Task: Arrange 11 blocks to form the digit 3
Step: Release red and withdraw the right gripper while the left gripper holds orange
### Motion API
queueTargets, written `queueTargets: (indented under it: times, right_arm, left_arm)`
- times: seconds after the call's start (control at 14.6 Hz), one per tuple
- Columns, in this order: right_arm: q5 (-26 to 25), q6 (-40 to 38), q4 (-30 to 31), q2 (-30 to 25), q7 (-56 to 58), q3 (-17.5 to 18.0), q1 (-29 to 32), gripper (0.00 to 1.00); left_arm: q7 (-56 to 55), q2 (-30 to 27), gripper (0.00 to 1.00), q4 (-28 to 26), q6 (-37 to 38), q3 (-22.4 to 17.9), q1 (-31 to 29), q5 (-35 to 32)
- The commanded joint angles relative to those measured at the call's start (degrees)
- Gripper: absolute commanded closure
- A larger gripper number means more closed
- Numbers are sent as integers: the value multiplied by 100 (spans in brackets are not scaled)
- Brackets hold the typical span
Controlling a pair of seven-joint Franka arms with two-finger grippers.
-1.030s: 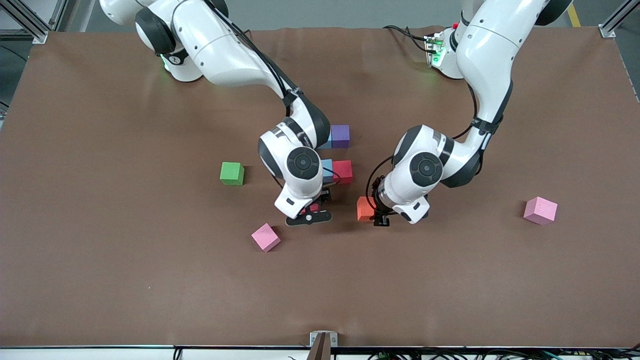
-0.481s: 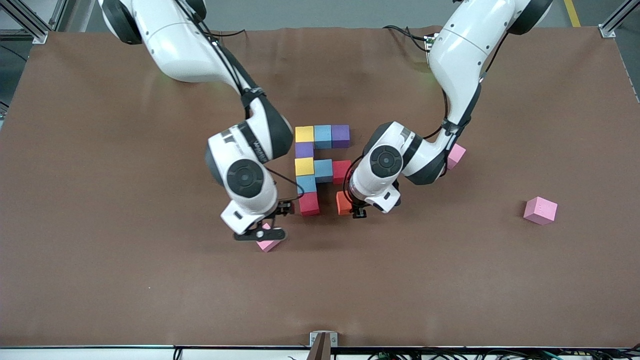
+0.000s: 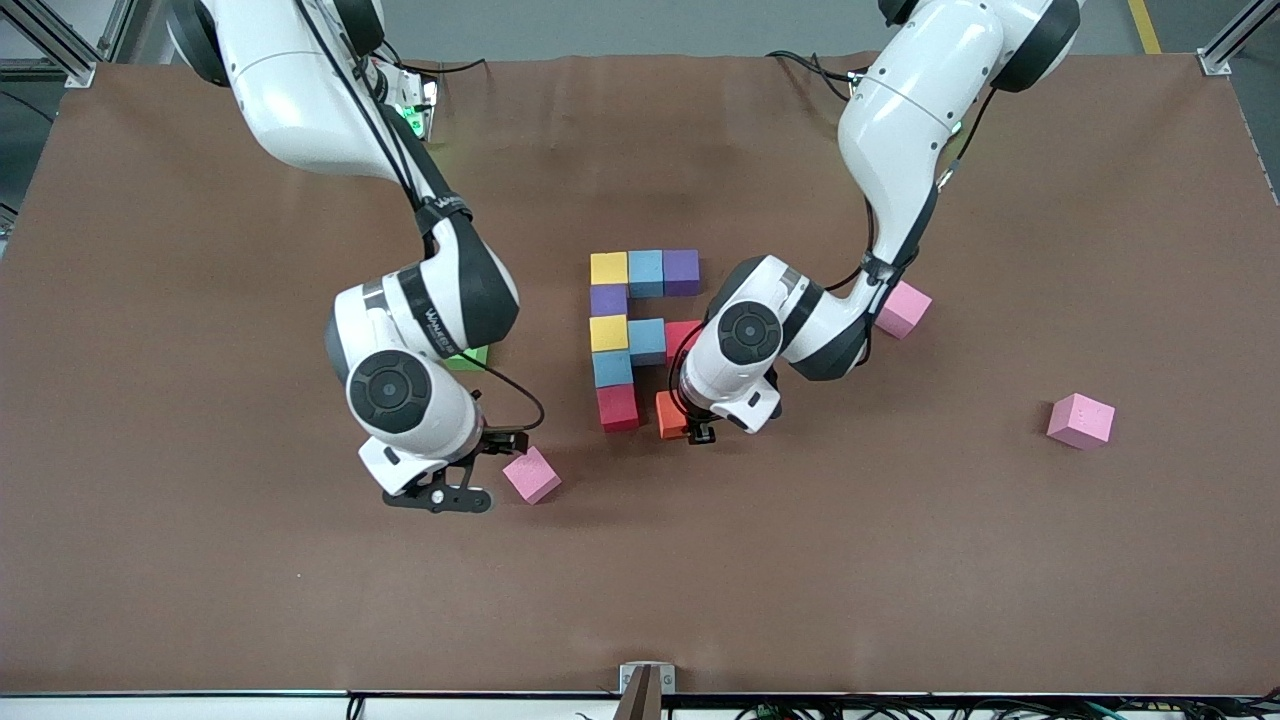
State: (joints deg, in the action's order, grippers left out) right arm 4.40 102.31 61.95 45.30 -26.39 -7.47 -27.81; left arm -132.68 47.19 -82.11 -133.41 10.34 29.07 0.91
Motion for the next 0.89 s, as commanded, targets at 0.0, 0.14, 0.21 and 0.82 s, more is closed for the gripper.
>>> queueTargets:
  times: [0.0,0.14,0.21,0.82]
  right_arm:
    - [17,-114,220,-293,46,70,249,0]
    - [-44,-115,457,-477,90,62,311,0]
    - [-53,-89,676,-644,108,62,381,0]
    - [-343,447,2452,-1919,1207,53,979,0]
  left_arm:
    - [-109,237,100,327,43,-198,221,-136]
    - [-83,273,100,389,61,-339,379,-135]
    - [-65,308,100,406,70,-349,450,-135]
    - [-91,449,100,556,35,-384,582,-109]
